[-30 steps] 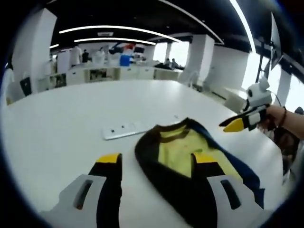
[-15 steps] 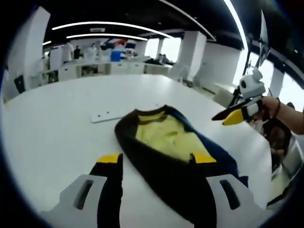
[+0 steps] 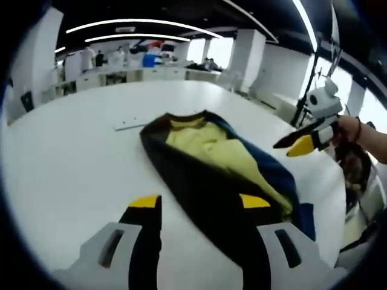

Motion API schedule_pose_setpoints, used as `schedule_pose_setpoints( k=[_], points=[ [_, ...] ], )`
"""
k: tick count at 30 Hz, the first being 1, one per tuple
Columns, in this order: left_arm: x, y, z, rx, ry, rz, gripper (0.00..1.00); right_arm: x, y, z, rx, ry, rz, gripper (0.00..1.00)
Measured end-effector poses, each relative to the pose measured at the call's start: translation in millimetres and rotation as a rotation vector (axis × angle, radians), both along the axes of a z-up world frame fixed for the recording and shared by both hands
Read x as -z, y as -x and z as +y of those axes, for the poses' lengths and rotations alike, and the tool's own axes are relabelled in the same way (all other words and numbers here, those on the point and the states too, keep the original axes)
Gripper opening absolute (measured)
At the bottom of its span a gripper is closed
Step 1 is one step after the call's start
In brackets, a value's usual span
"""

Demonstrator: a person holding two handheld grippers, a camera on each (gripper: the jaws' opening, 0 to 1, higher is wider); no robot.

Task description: Fold the garment on the visible template until the final outline fits inside the template.

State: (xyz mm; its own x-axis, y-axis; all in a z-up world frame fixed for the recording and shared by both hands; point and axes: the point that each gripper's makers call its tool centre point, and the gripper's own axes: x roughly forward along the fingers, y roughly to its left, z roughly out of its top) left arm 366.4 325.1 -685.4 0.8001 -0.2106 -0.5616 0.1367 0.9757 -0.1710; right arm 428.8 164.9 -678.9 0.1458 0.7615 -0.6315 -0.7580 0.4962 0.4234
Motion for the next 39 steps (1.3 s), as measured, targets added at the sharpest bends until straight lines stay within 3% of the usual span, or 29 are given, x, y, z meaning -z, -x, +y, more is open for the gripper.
schedule_pose_setpoints(
  k=[15, 22, 28, 33, 36, 39],
  points=[
    [24.7, 12.0, -6.3, -0.05, 0.015, 0.042, 0.38, 26.1, 8.8, -0.1, -0.004, -0.015, 0.027, 0.29],
    [35.7, 9.9, -7.4, -0.057, 0.024, 0.065, 0.32, 31.1, 0.6, 4.1, 0.027, -0.037, 0.042, 0.23],
    [36.6, 2.4, -7.0, -0.072, 0.025, 0.05, 0.24, 34.2, -5.6, 8.1, 0.059, -0.05, 0.052, 0.15],
    [37.8, -0.4, -6.2, -0.076, -0.028, 0.066, 0.15, 35.6, -8.5, 9.6, 0.063, -0.046, 0.026, 0.07],
    [41.3, -1.5, -2.1, -0.069, -0.106, 0.072, 0.01, 36.0, -10.1, 9.7, 0.066, -0.038, 0.004, 0.01],
    [40.6, -3.3, -6.1, -0.066, -0.12, 0.062, 0.0, 35.7, -12.8, 9.1, 0.075, -0.039, -0.01, 0.0]
  ],
)
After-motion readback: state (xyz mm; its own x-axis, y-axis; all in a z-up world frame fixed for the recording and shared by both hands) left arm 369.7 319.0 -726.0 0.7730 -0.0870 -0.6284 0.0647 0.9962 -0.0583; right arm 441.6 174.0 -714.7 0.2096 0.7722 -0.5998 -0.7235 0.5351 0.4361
